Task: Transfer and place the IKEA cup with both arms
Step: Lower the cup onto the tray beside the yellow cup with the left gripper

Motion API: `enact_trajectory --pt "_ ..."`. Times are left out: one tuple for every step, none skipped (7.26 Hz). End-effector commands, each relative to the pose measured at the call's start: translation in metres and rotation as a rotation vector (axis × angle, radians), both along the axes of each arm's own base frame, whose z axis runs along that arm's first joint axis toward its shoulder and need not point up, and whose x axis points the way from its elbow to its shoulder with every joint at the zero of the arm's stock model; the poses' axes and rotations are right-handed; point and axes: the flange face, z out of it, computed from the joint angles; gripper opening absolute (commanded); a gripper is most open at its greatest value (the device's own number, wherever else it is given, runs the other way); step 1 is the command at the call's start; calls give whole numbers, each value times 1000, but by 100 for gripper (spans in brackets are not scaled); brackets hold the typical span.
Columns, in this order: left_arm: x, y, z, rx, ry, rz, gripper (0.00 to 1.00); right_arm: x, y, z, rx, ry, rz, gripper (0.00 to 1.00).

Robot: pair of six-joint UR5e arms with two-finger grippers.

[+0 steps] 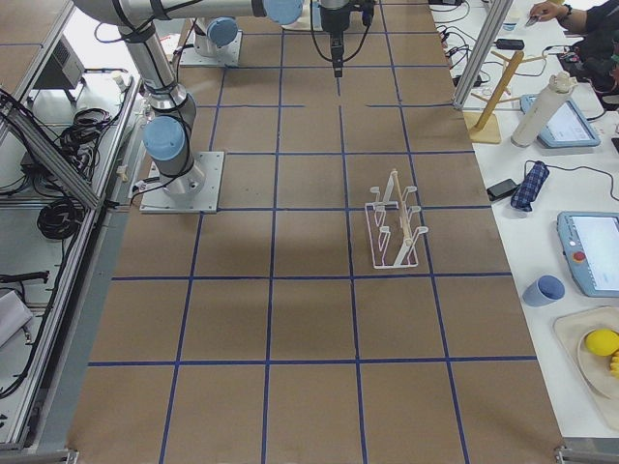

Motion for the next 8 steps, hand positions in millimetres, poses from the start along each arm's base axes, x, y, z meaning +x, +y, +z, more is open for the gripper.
enact_trajectory --pt "0 0 -4 5 4 -2 48 -7 -3 3 -8 -6 -9 100" --pt "0 0 -5 8 5 -1 68 -16 -5 5 -13 -8 -24 100" --pt "0 1 -5 10 7 -1 75 -16 -5 5 -8 -17 -22 100" --pt "0 0 -5 14 8 2 79 -15 -4 5 -8 -20 -21 100" --pt "1 -3 4 1 1 3 85 -15 -4 4 -7 -20 -21 100" --pt "-14 -6 23 -8 -3 18 93 -15 -4 4 -7 -20 -21 100" --pt "-47 -17 49 -20 -40 56 96 -15 -5 5 -12 -21 -23 100" --pt "-82 -29 82 -32 -50 145 97 -15 -5 5 -12 -21 -23 100"
